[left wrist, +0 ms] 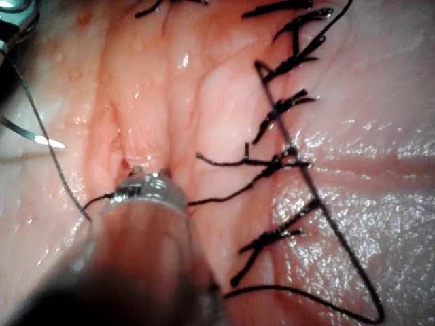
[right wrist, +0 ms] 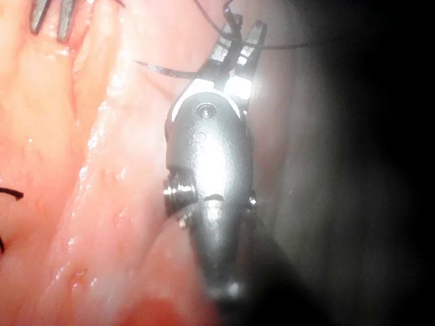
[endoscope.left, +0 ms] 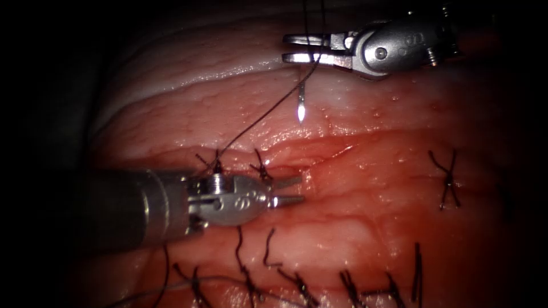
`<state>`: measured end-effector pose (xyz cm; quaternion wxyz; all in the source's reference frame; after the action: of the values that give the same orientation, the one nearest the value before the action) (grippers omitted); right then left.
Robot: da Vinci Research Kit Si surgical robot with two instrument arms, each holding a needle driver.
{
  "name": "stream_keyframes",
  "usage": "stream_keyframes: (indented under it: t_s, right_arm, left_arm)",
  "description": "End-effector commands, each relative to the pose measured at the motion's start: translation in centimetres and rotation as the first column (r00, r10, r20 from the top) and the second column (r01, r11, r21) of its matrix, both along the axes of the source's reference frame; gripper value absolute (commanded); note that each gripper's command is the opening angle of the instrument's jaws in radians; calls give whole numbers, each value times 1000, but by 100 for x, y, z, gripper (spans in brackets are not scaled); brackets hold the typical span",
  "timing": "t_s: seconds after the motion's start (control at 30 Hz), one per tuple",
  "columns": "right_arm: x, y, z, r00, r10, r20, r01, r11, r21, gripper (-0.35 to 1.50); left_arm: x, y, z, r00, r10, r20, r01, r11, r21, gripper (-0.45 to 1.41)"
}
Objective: Wound Closure
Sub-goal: Press needle through tissue with right end-effector
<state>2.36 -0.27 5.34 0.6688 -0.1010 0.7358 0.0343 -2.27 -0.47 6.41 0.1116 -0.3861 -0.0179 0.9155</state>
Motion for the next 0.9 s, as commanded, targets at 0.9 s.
stream_keyframes:
  t_s: [0.9]
  right_arm:
    - [20,-21,18,997,-10,75,24,982,-188,-35]
  left_arm:
    - [-4,6,-27,998,-37,46,37,999,20,5]
